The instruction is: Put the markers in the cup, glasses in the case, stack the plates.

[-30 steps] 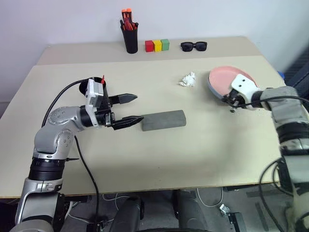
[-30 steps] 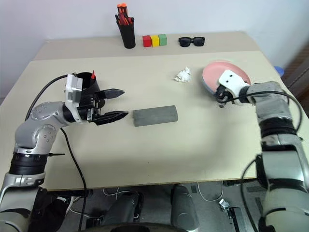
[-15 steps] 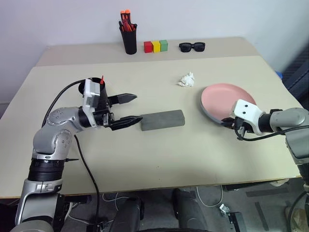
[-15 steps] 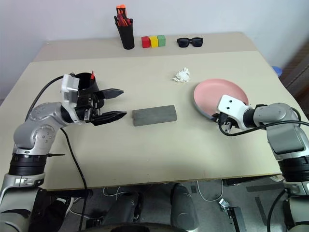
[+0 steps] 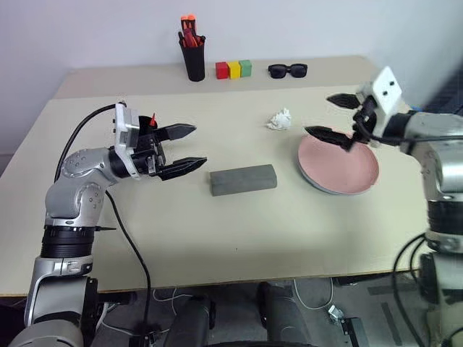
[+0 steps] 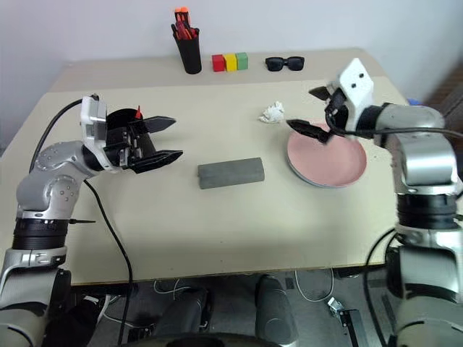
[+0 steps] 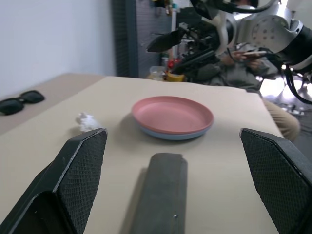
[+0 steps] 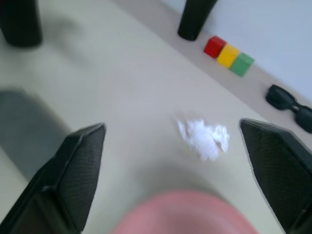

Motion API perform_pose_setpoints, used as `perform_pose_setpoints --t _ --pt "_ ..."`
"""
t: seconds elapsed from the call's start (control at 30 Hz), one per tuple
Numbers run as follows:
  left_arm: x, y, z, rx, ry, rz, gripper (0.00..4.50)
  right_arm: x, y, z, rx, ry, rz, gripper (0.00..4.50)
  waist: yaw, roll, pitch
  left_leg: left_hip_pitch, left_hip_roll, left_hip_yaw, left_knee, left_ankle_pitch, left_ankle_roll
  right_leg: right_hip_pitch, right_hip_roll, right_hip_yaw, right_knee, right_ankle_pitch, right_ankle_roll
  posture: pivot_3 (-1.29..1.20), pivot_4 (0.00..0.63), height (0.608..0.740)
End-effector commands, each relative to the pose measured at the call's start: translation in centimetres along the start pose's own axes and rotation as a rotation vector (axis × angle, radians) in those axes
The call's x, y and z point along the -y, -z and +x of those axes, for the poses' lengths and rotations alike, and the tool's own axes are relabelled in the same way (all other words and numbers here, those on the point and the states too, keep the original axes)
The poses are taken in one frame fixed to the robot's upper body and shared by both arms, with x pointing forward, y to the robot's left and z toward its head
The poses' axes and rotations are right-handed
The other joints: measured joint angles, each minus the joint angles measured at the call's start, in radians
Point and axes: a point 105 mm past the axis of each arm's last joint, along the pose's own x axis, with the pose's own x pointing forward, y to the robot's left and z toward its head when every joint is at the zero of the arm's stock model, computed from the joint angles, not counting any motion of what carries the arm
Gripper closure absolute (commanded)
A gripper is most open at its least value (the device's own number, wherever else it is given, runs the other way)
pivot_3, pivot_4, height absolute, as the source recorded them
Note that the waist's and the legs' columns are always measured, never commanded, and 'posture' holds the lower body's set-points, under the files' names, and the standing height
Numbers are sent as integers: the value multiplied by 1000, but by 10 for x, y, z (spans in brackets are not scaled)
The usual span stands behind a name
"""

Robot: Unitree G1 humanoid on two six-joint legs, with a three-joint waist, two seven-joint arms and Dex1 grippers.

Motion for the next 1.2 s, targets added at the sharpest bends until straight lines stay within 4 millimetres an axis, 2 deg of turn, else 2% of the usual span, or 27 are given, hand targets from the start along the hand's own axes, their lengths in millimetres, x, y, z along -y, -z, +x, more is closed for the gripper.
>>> perform_pose_setpoints --t 0.03,0.1,0.17,0.23,0.3,0.43,0.7,0.93,1.07,1.2 --pt "0 -10 4 25 4 57 0 7 12 41 1 119 -17 40 -1 0 0 0 0 0 0 0 0 -1 0 0 0 0 0 0 150 740" --pt "0 -11 4 24 4 65 0 3 17 66 25 149 33 40 -5 0 0 -1 0 0 -1 1 -2 -2 0 0 1 1 -1 0 150 740" --pt "0 -12 2 25 -6 64 0 0 29 85 -24 200 0 40 -8 0 0 -2 0 0 -2 3 -5 -5 0 0 2 2 -2 0 150 740" --pt "0 -12 0 19 -11 65 0 2 37 95 -69 264 -12 40 -8 0 0 -6 0 0 -2 4 -6 -10 0 0 5 2 -3 0 150 740" --pt "1 -13 -1 18 -17 67 0 5 35 100 -69 325 2 40 -7 0 0 -9 0 0 -2 5 -9 -13 0 0 6 2 -3 0 150 740" --pt "5 -14 -4 16 -33 65 0 10 40 103 -94 423 39 40 -9 0 0 -15 0 -1 0 5 -10 -19 0 0 11 2 -3 0 150 740" --pt "7 -15 -4 15 -42 63 0 -8 64 111 -157 456 127 40 -28 1 0 -15 0 -1 0 6 -10 -19 1 0 13 2 -4 0 150 740" --pt "7 -16 -5 17 -44 60 0 -2 56 110 -116 497 207 40 -33 1 0 -15 0 -2 0 6 -10 -19 1 0 13 2 -4 0 150 740" --pt "8 -15 -4 19 -46 60 0 -5 56 112 -133 474 148 40 -33 1 0 -15 0 -1 0 6 -10 -19 1 0 13 2 -4 0 150 740" --pt "8 -15 -4 19 -46 62 0 -3 53 112 -113 472 187 40 -33 1 0 -14 0 -1 0 6 -10 -19 1 0 13 2 -4 0 150 740"
